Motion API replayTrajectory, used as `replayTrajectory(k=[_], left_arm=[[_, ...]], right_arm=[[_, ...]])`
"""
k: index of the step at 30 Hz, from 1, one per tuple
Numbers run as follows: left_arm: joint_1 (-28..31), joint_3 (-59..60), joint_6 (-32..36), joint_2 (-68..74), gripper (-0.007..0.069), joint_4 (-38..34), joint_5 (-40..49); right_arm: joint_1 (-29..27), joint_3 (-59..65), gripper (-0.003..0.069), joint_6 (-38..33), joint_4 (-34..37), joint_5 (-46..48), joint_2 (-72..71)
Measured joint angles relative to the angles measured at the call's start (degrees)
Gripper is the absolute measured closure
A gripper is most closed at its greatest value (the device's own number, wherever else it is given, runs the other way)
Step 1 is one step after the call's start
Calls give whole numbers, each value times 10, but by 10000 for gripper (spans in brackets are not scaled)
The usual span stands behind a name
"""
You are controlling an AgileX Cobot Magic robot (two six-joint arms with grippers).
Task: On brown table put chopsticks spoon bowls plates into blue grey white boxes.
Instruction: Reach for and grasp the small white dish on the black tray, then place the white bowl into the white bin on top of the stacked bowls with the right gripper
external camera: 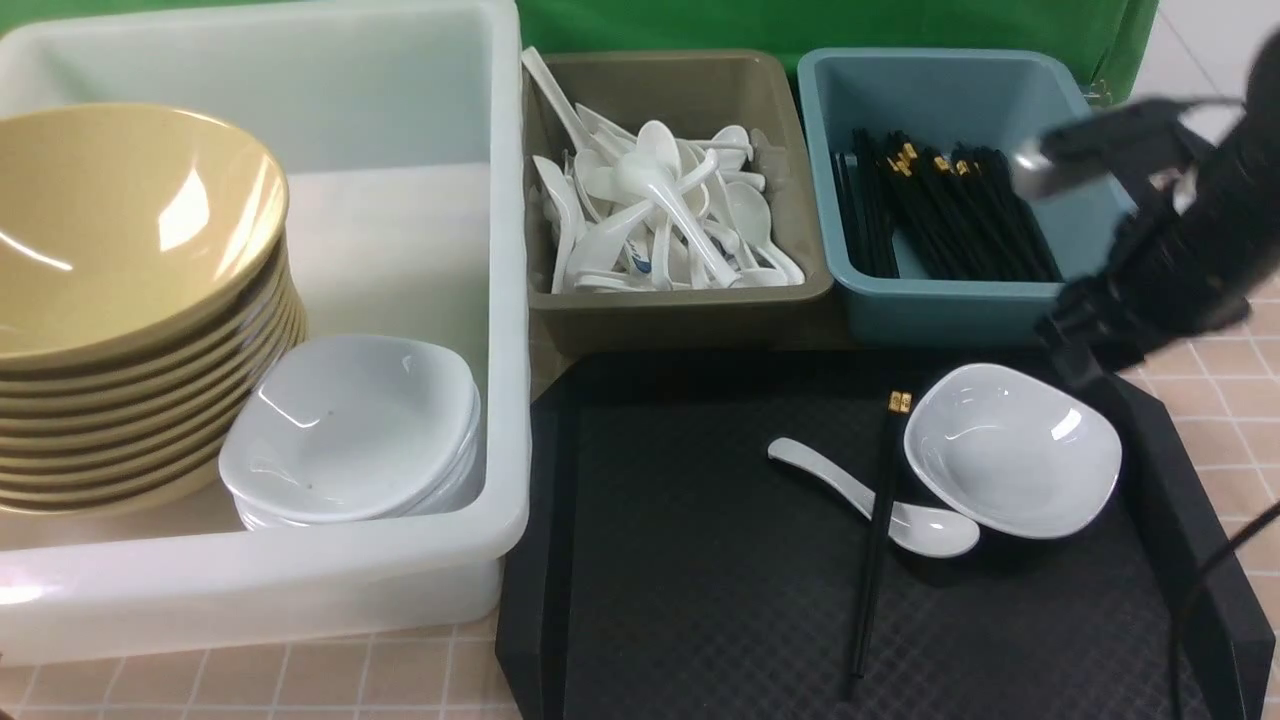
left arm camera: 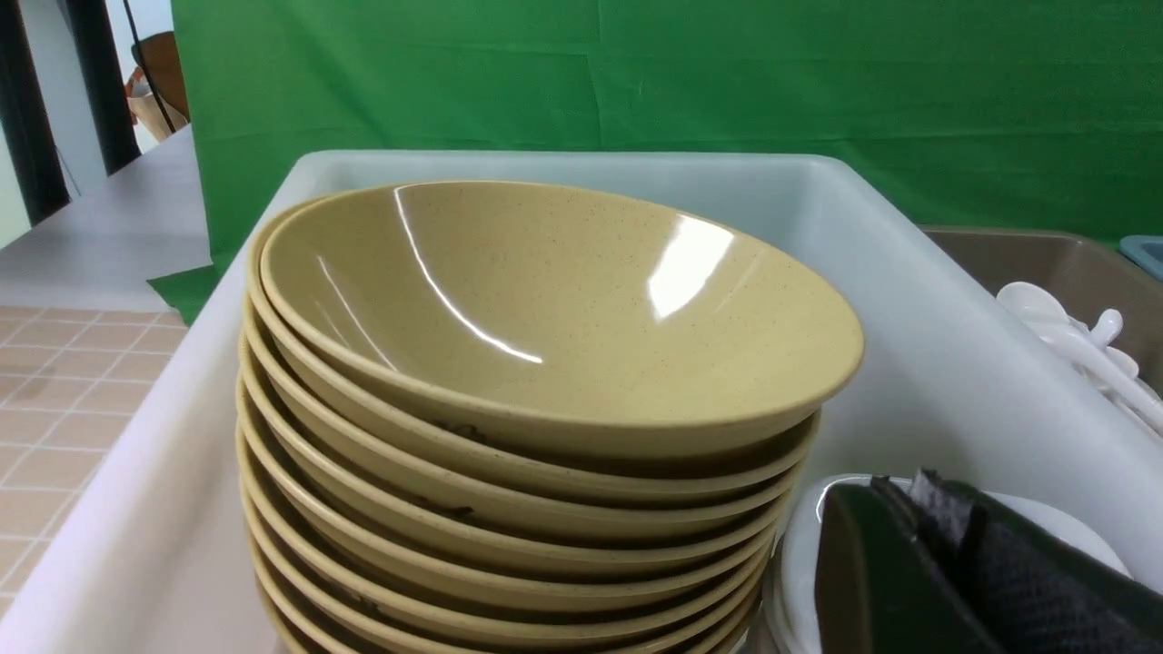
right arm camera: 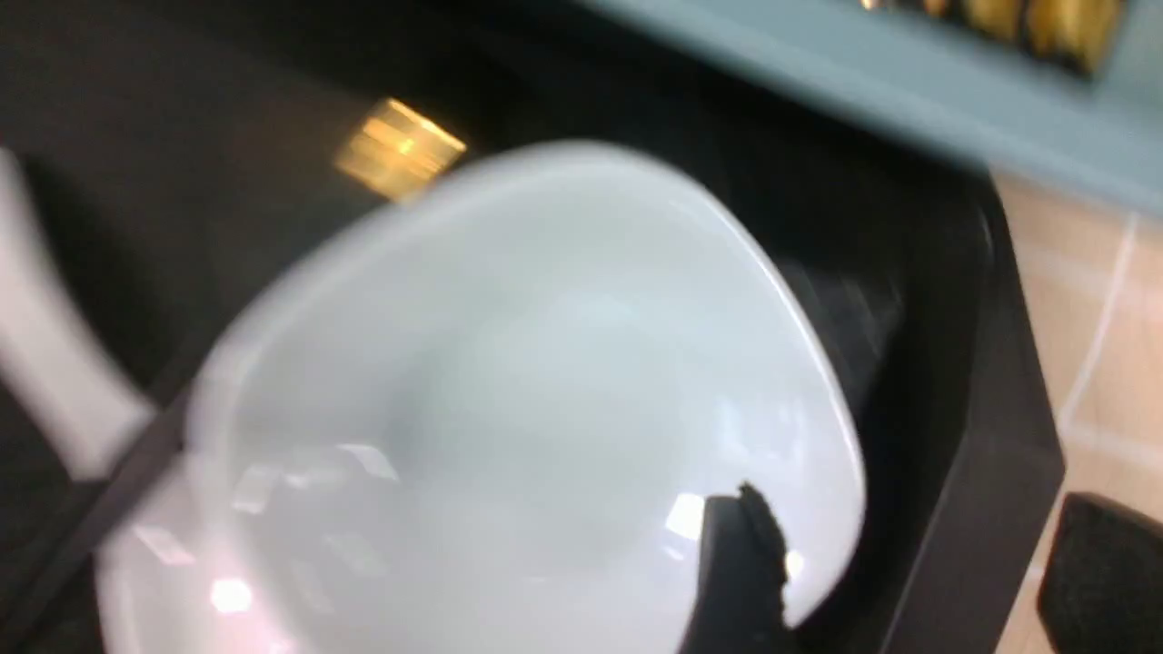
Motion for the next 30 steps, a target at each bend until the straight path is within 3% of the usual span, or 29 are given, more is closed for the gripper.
replayTrajectory(k=[12,21,23,27,30], left_arm=[[0,22,0,0,623,0,-27],[0,23,0,0,623,0,-28],[0,23,0,0,623,0,-28],[0,23,0,0,623,0,-28],[0,23,0,0,623,0,-31]], right_arm=[[-21,31,206,-26,40,-79,92],[-23,2,455,-69,86,22,65],[-23,-14,550,-74,91,73,31],[-22,-54,582,-78,103,114,-35],[-3,-84,582,-102,177,103,-76]])
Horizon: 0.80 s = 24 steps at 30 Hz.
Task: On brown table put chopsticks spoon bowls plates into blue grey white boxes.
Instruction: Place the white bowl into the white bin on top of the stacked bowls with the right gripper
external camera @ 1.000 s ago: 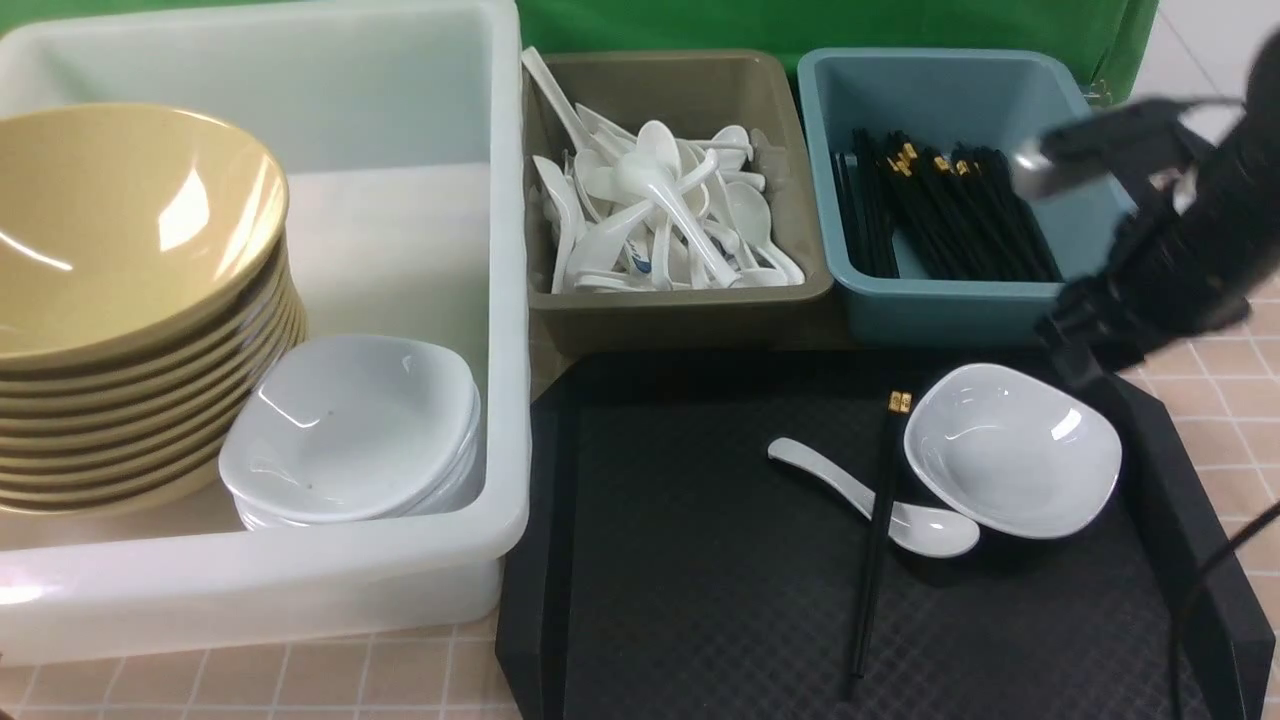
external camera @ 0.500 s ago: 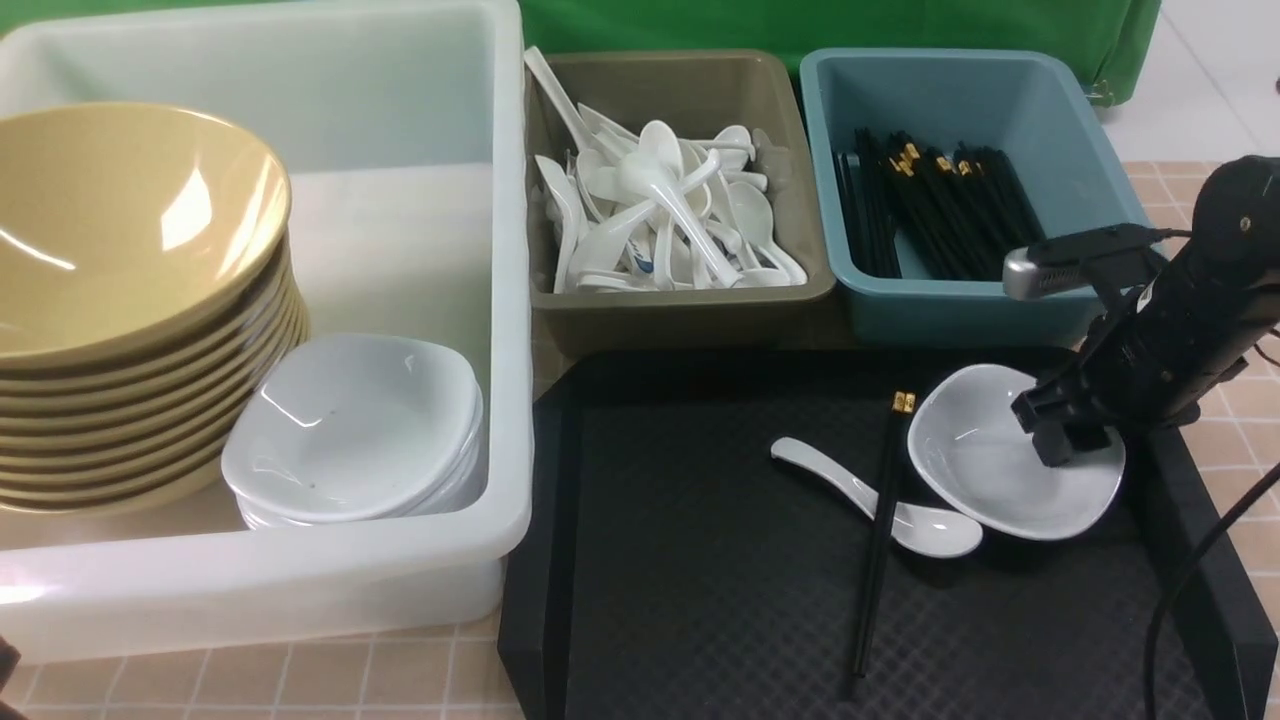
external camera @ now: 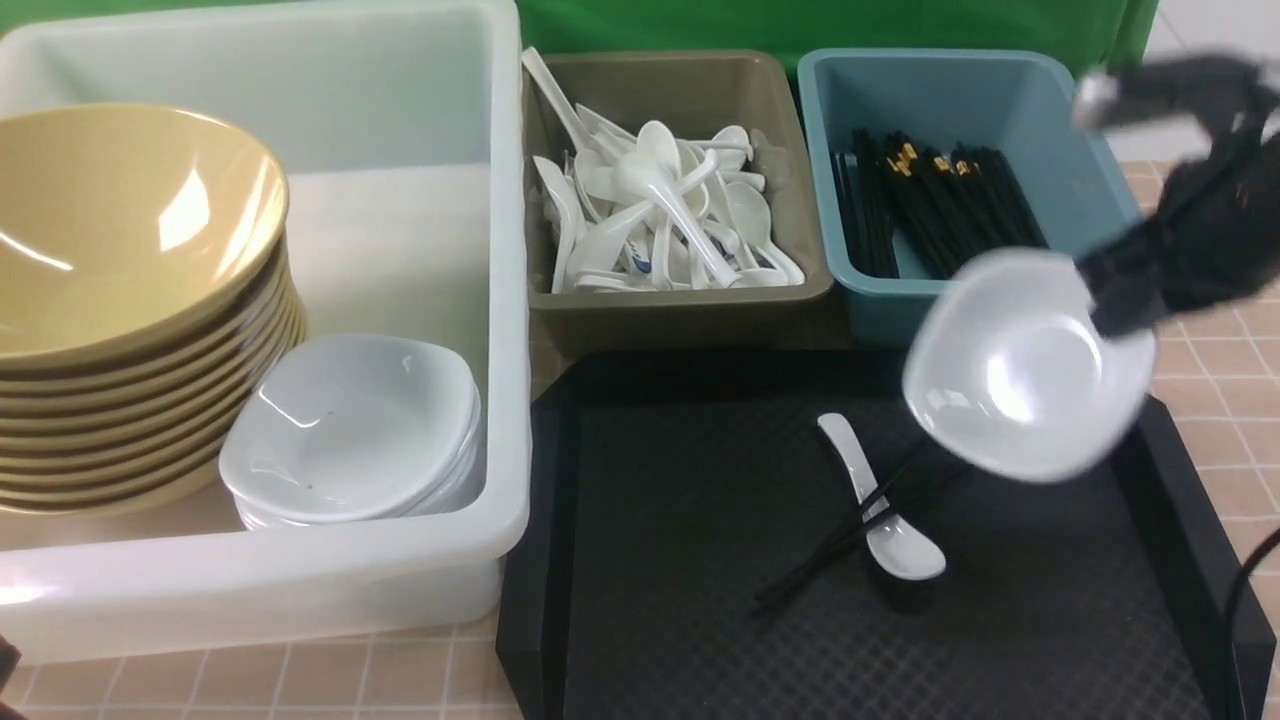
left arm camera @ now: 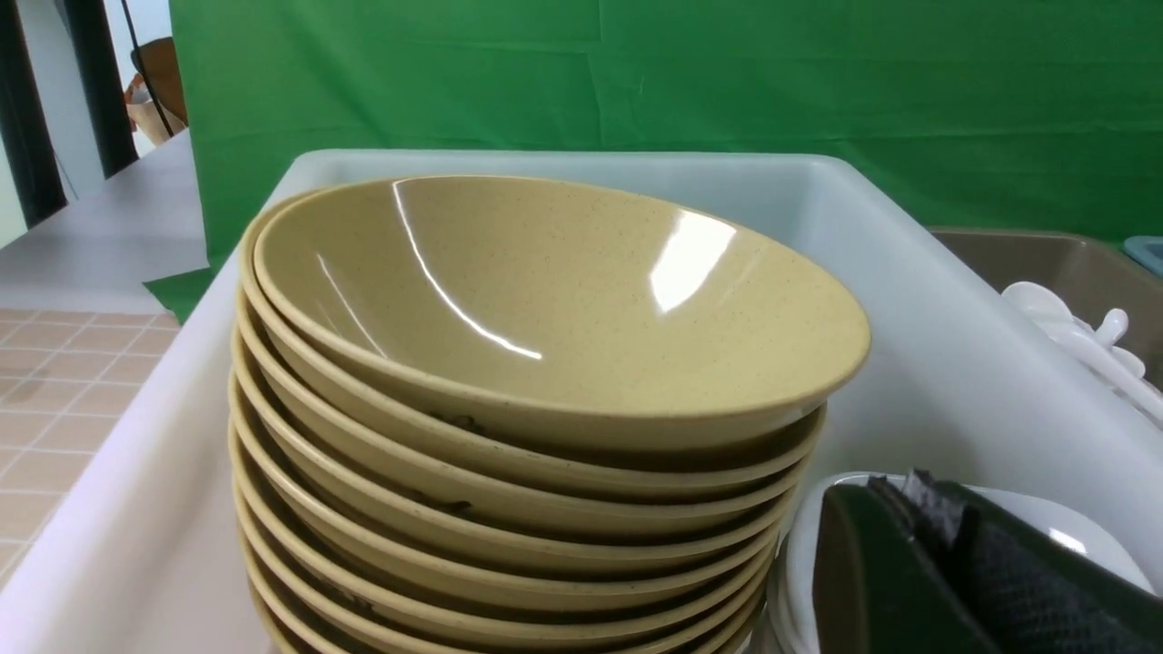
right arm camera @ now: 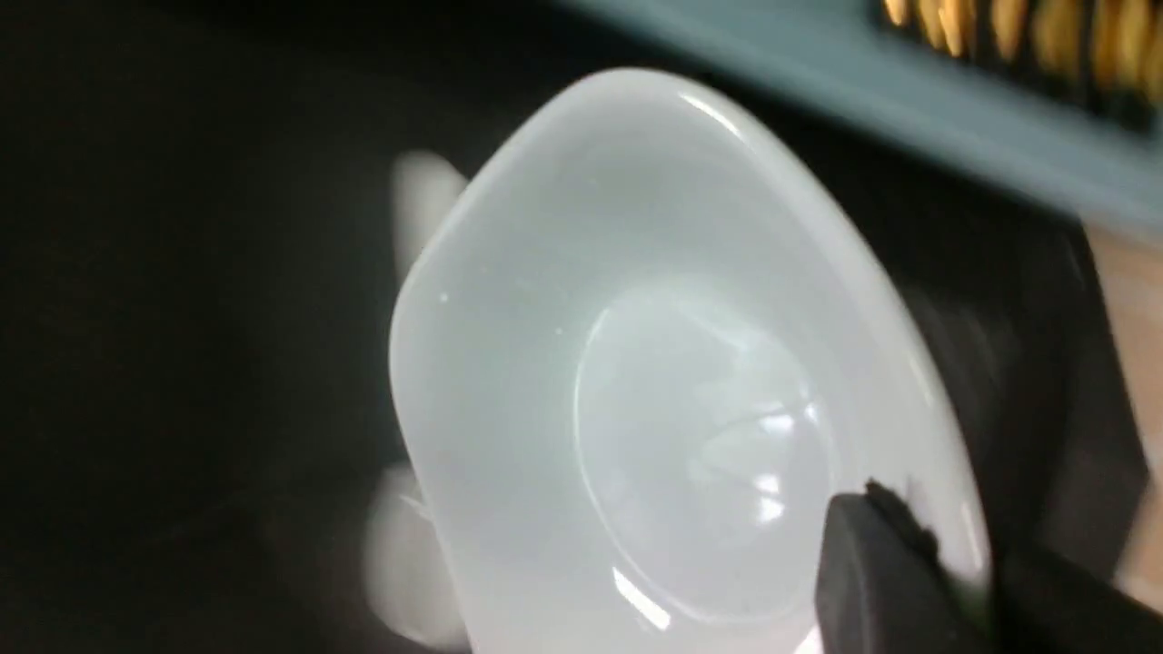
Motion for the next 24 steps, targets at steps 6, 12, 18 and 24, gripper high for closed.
replayTrajectory(k=[6,12,18,24], left_arm=[[0,5,0,0,623,0,-10],[0,11,0,0,623,0,-16],[0,11,0,0,623,0,-17],[0,11,0,0,623,0,-17]], right_arm=[[132,-15,582,-149,257,-117,2],[298,-28,582,-277,401,-315,100],[348,-61,497,-304,417,-328,178],[311,-65,253,-304,412,-254,151]])
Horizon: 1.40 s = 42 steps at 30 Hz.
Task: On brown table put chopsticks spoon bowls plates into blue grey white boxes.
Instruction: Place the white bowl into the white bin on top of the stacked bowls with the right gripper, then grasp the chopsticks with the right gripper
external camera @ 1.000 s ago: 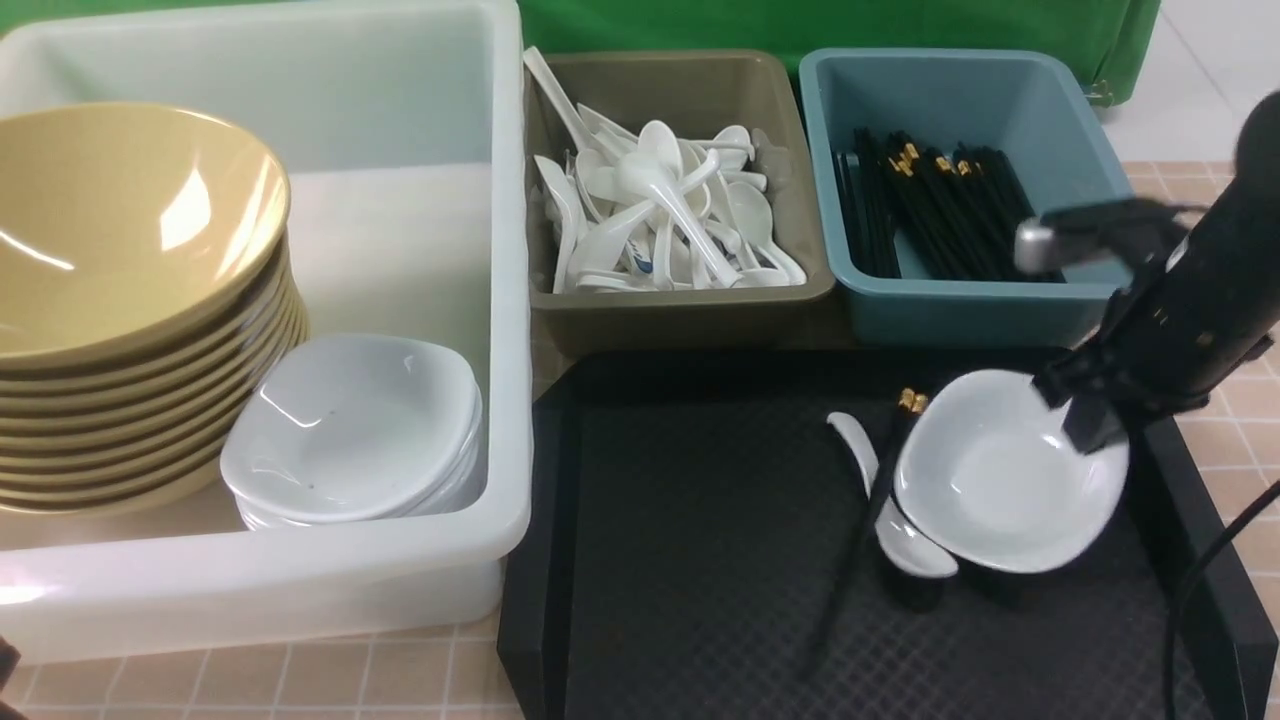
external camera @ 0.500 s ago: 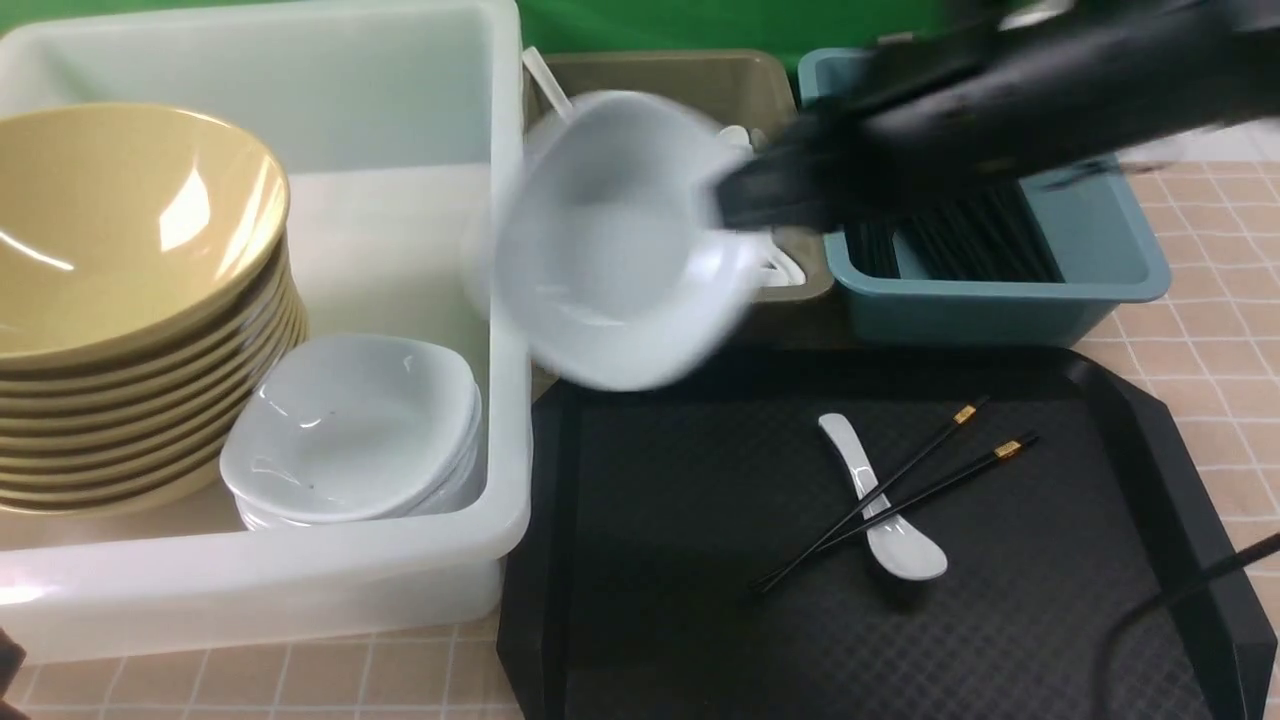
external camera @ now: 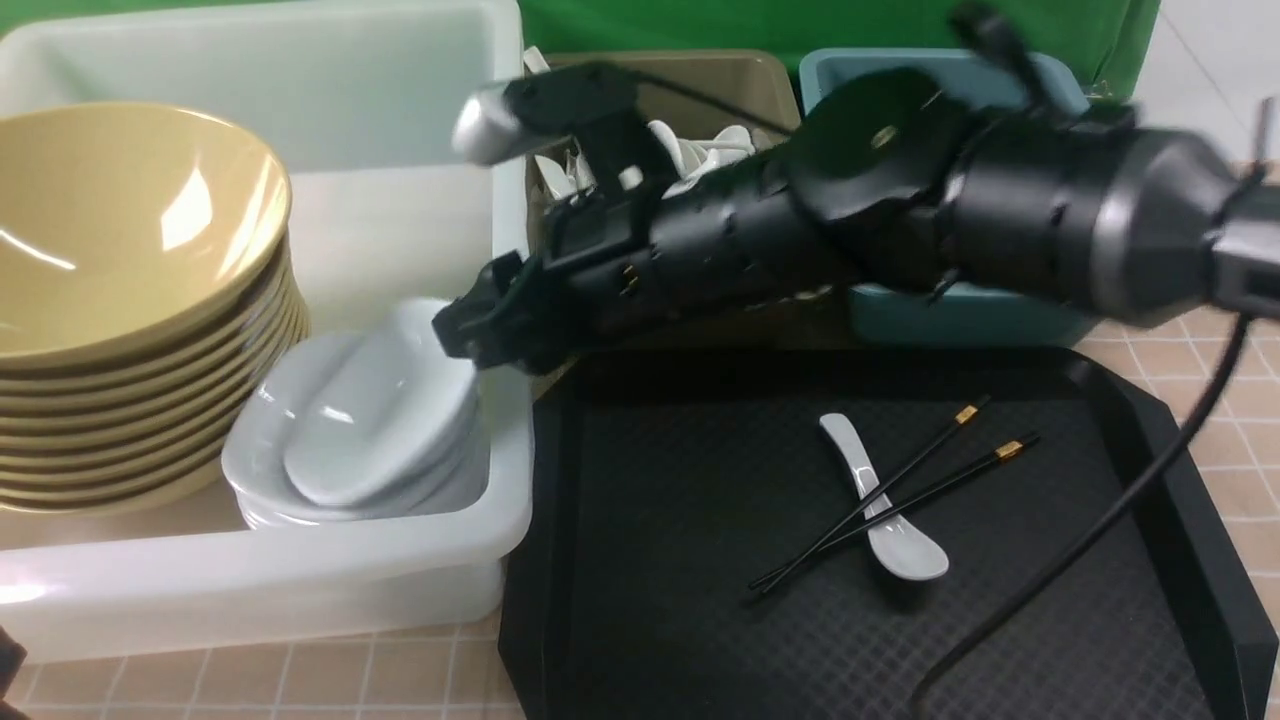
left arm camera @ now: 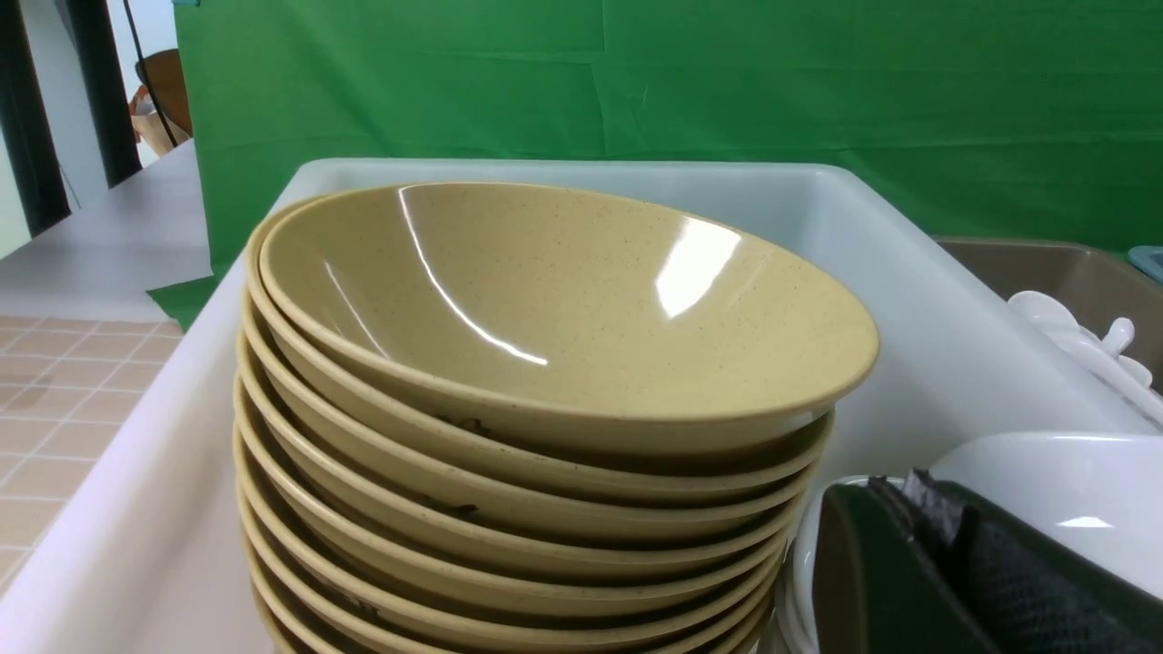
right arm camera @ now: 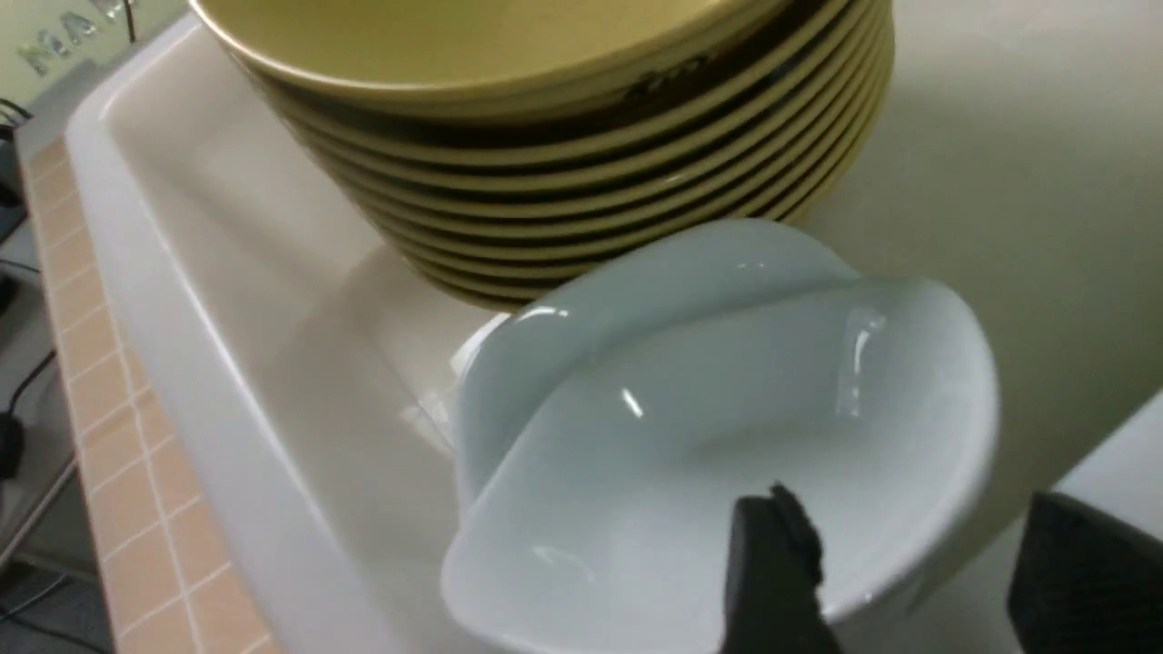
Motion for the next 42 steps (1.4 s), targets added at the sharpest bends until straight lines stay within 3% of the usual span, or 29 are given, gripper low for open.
replayTrajectory(k=[3,5,6,11,17,20,23,28,31,34,39,41,42], left_arm=[[0,0,0,0,623,0,1],[0,0,0,0,623,0,1],[0,0,0,0,623,0,1],[0,0,0,0,623,0,1],[0,0,0,2,623,-10,11],[-8,-26,19,46,623,-50,91],[-26,-77,81,121,623,-111,180],[-63,-180,231,258,623,-278,269],[-81,-221,350,333,623,-366,311],[-86,-230,418,374,623,-399,357],[-87,-198,463,391,622,-403,407],[-87,-188,467,390,621,-402,406],[-87,-170,472,387,621,-400,397]], right_arm=[[-59,-3,171,27,-65,113,-57],[-78,-4,161,58,-113,154,-80],[-110,-4,159,107,-198,210,-105],[-179,42,172,219,-399,277,-132],[-210,189,200,253,-434,240,-132],[-210,253,216,256,-433,209,-132],[-210,273,228,254,-433,201,-134],[-210,277,239,253,-433,173,-148],[-210,277,239,232,-433,132,-143],[-208,277,240,177,-433,98,-133],[-185,277,221,20,-435,55,-121],[-179,277,214,-13,-435,43,-118],[-171,277,206,-76,-435,22,-109]])
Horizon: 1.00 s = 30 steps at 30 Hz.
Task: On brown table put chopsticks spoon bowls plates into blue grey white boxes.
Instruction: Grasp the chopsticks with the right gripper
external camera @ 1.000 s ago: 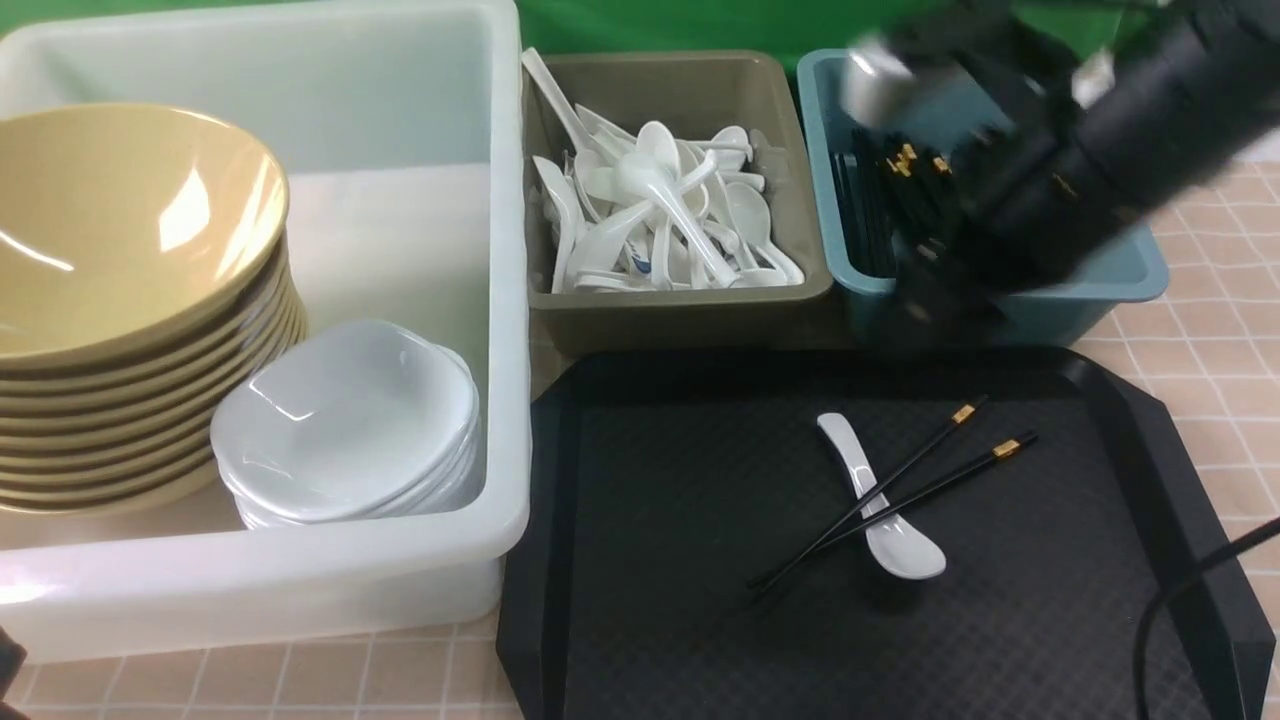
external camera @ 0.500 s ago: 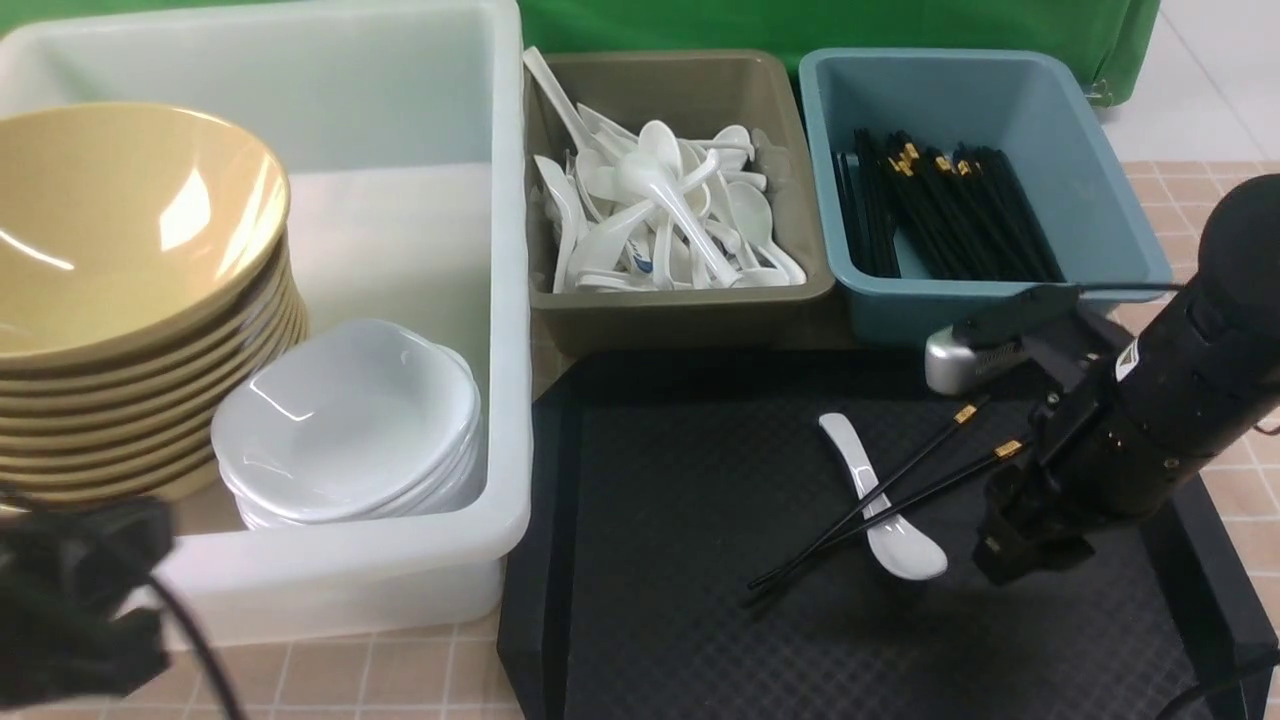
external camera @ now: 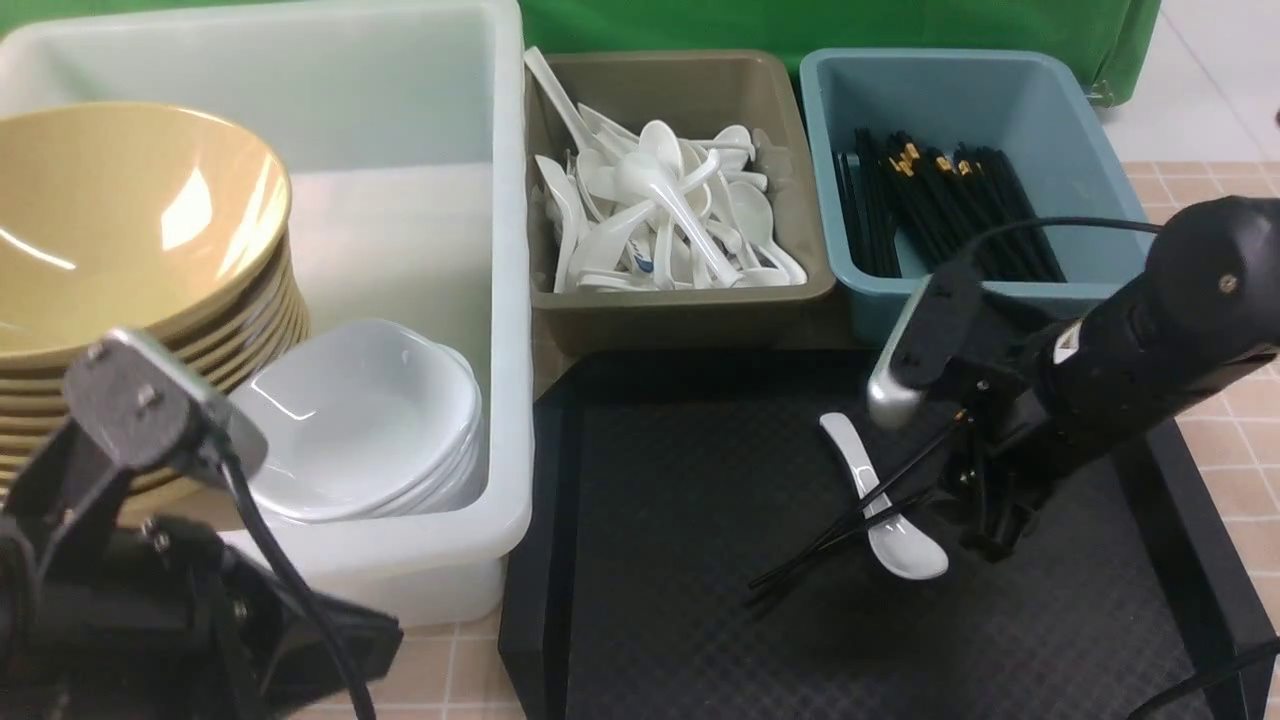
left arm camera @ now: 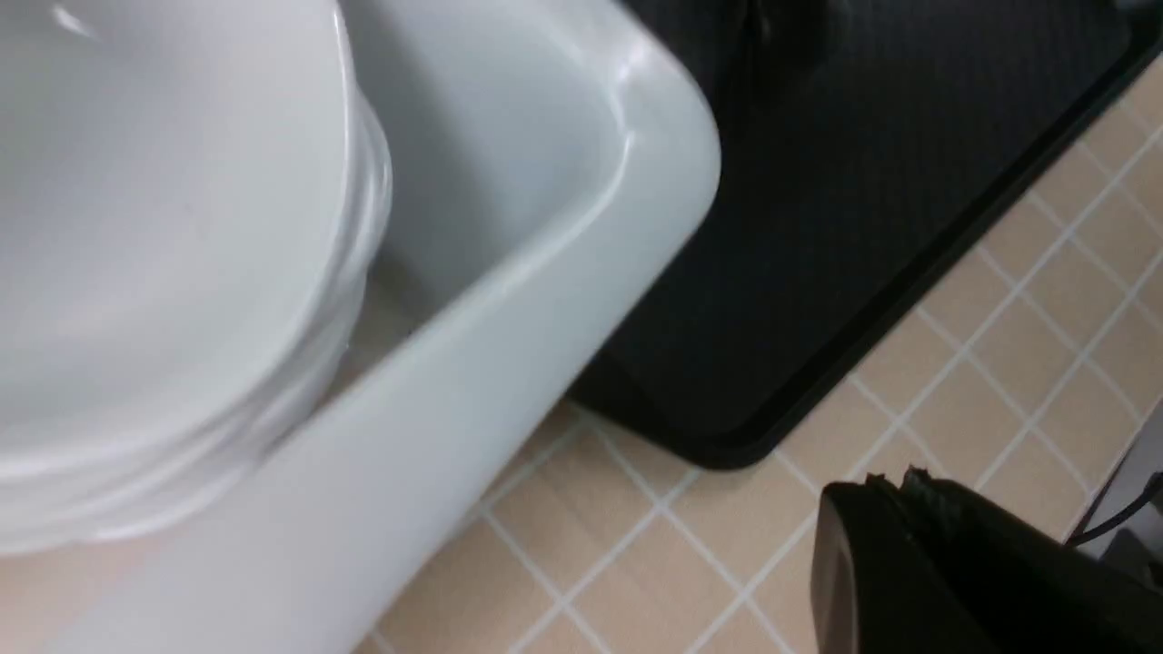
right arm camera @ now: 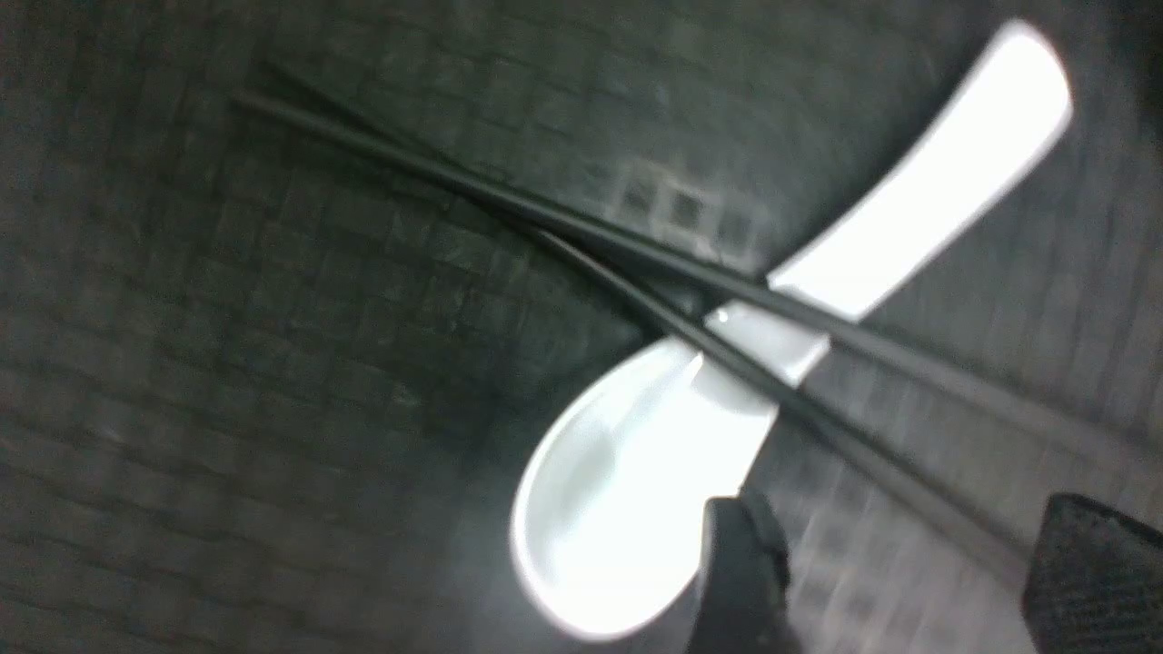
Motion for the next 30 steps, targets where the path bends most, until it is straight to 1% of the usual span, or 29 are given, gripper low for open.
replayTrajectory(k=[5,6,12,16,19,20,21,22,23,24,25,26,30], left_arm=[[-1,36,5,-10,621,-2,-39],[-2,42,6,-13,621,-5,-50],[-2,46,10,-16,621,-16,-82],[-3,46,10,-16,620,-21,-92],[-3,46,10,-16,620,-22,-101],[-3,46,10,-16,620,-22,-105],[-3,46,10,-16,620,-22,-105],[-3,46,10,-16,620,-22,-106],[-3,46,10,-16,620,-23,-107],[-3,46,10,-16,620,-23,-108],[-3,46,10,-16,620,-23,-108],[-3,46,10,-16,620,-23,-110],[-3,46,10,-16,620,-24,-119]], right_arm=[[8,0,202,-87,0,-45,34],[8,0,202,-94,0,-52,41],[8,-1,206,-105,3,-67,78],[16,-7,247,-105,9,-72,88],[27,-13,340,-104,9,-62,91],[32,-17,395,-96,8,-53,91],[34,-18,403,-94,8,-52,92],[37,-21,444,-83,7,-44,93],[45,-31,506,-50,7,-29,97],[48,-38,541,-28,8,-17,100],[48,-38,547,-24,8,-14,100],[53,-52,574,9,8,12,103],[53,-90,573,58,8,82,103]])
